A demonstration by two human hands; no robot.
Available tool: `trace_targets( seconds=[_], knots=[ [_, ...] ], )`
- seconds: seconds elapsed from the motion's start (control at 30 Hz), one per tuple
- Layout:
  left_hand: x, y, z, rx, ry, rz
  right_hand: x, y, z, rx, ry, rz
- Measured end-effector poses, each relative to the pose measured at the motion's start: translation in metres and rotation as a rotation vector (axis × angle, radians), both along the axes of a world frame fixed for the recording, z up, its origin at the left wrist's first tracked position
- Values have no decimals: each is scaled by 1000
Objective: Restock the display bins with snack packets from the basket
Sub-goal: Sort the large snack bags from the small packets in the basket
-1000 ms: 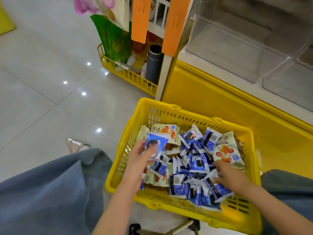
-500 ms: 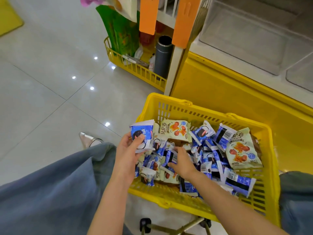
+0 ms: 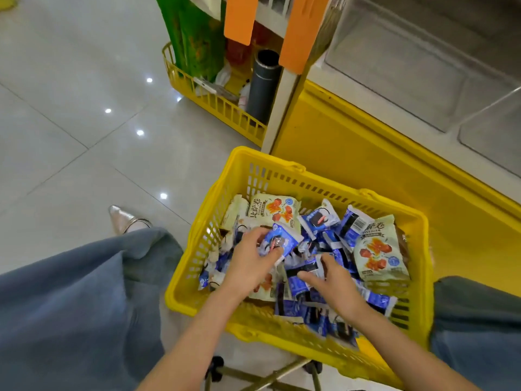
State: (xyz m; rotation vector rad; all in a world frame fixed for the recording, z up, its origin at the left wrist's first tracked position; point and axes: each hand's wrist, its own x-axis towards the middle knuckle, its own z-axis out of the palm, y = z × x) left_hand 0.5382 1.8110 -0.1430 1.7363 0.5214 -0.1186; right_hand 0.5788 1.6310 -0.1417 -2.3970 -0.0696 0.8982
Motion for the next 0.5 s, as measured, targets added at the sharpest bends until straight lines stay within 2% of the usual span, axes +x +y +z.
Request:
trace_targets(
  seconds=[0.13, 0.3, 0.37, 0.43, 0.5],
  knots=[
    [15, -46, -23, 42, 128, -348, 22, -60, 21, -108, -119, -59],
    [33, -97, -29, 146, 223, -717, 27, -103, 16, -327, 103, 130],
    [34, -111, -31, 250, 234, -878, 23, -109, 14, -370, 123, 219],
    [33, -116, -31, 433, 197, -977, 20, -110, 16, -434, 44, 298],
    [31, -112, -23, 607, 78, -938, 18, -106, 23, -499, -145, 387]
  ],
)
